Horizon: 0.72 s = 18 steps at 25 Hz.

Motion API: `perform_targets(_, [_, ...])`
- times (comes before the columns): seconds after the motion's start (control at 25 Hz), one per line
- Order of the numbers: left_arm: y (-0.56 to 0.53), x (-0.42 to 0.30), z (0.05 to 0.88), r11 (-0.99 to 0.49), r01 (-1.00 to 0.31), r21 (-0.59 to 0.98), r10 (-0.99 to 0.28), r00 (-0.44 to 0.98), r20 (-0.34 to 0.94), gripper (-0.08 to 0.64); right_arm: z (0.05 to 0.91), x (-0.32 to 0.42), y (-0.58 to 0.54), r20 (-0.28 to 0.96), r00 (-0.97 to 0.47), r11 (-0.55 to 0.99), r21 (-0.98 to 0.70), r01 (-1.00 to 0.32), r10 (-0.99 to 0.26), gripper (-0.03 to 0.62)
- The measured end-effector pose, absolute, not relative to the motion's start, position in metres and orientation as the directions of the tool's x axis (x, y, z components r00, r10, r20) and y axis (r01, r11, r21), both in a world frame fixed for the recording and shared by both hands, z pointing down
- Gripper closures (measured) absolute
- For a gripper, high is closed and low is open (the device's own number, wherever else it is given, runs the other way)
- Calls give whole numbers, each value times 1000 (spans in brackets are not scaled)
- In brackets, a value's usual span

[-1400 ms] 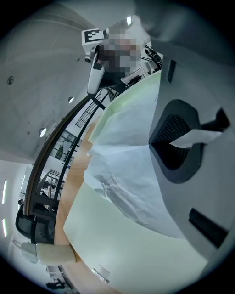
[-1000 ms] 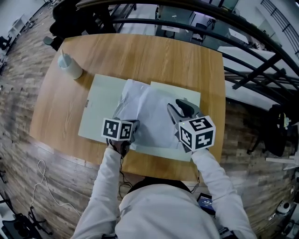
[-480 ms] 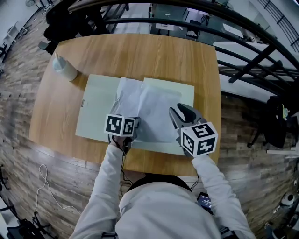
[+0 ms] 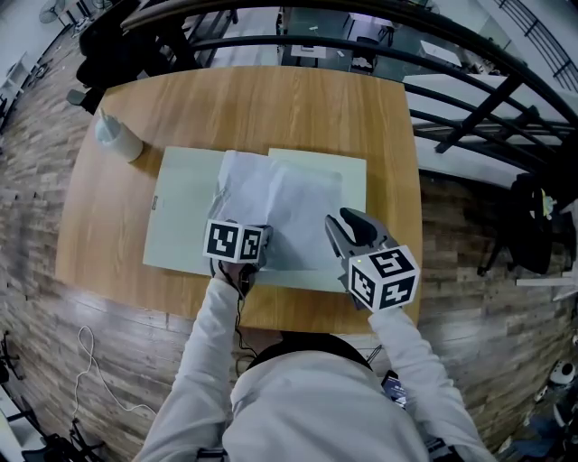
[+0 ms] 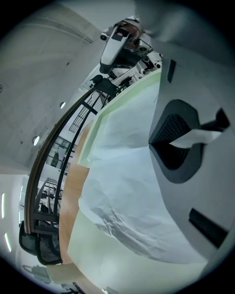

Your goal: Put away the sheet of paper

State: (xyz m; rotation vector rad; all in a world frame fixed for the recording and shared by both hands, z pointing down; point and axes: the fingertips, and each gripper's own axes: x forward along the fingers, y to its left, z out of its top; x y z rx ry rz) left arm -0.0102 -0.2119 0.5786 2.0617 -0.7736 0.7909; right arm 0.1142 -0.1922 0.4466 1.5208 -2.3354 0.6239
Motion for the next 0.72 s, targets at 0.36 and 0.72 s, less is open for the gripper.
perform_targets(0.36, [-212, -4, 576, -567, -721, 398, -254, 613, 748, 541, 444, 117, -176, 439, -385, 315, -226, -922, -812, 453])
perform_targets(0.72, [-210, 0, 562, -594, -720, 359, -305, 615, 727, 428, 446, 118, -162, 437, -374, 296, -238, -925, -818, 460])
